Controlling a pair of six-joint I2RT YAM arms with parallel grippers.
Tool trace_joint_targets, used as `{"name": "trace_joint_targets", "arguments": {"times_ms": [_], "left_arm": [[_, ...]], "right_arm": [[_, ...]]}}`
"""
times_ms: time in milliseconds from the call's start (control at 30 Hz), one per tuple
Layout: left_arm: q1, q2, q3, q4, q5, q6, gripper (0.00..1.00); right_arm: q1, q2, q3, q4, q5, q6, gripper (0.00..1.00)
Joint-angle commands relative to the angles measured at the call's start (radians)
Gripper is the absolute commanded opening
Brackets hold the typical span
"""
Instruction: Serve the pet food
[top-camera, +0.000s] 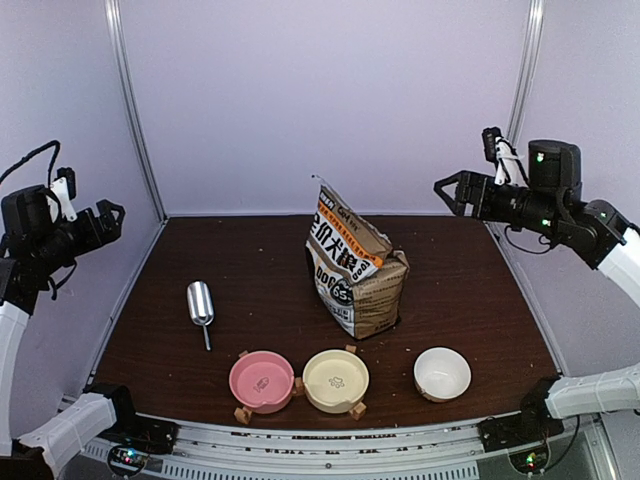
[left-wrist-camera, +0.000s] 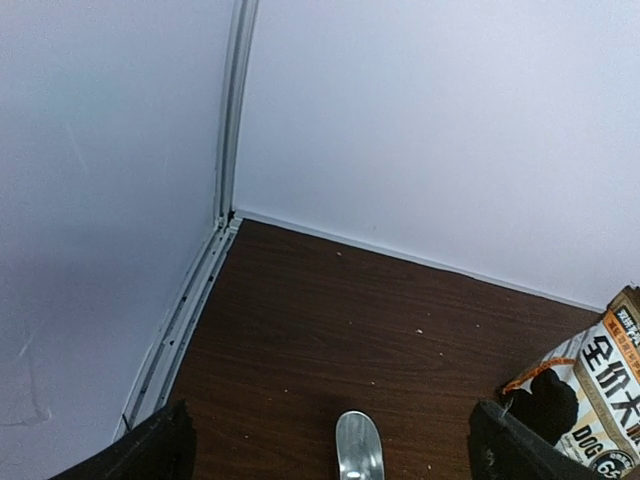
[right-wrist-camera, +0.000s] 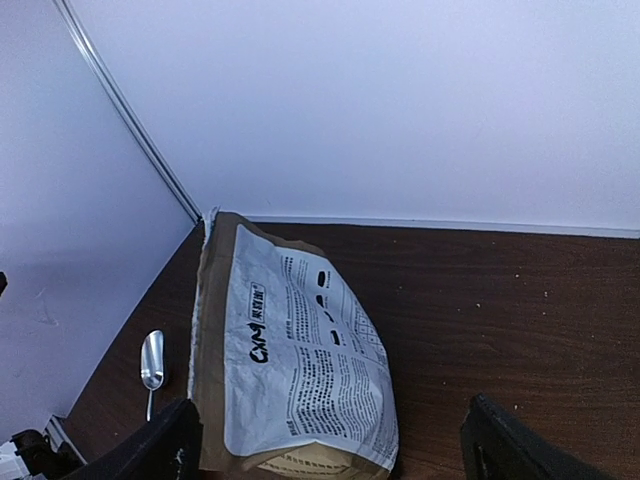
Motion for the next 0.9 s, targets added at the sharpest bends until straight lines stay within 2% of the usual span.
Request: {"name": "trace_joint_targets", "arguments": {"times_ms": [0,67,233,333,433,533,667,867], "left_arm": [[-0.056,-0.011,-0.005,0.016,0.115,-0.026,0.98],[-0.155,-0.007,-0.022,0.034,0.086,-0.058,0.98],[-0.482,0.081,-0.048,0.129,-0.056,-0.149,0.98],[-0.674,0.193,-0.003,0.181,-0.126,-0.19,0.98],[-0.804,0.309,0.068,0.228,-0.146,-0.23,0.98],[-0.883,0.397,0.099,0.326,-0.112,-0.283,0.98],[-0.91,0.452,0.1,0.428,-0.064,-0.354,0.98],[-0.91,0.438,0.09,0.392,-0.111,-0.37,0.98]], "right_arm": [[0.114,0.075,0.095,-0.051,0.07,-0.025,0.9],[0.192,0.139,0.148,-0.082,0.13,-0.028,0.88],[0.348,0.329,0.304,-0.163,0.261,-0.066,0.87],[0.391,0.443,0.418,-0.248,0.345,-0.072,0.81],[0.408,0.535,0.502,-0.319,0.421,-0.058,0.72],[0.414,0.596,0.552,-0.377,0.479,-0.038,0.68],[0.412,0.644,0.58,-0.417,0.503,-0.026,0.58],[0.413,0.688,0.621,-0.442,0.454,-0.005,0.13]]}}
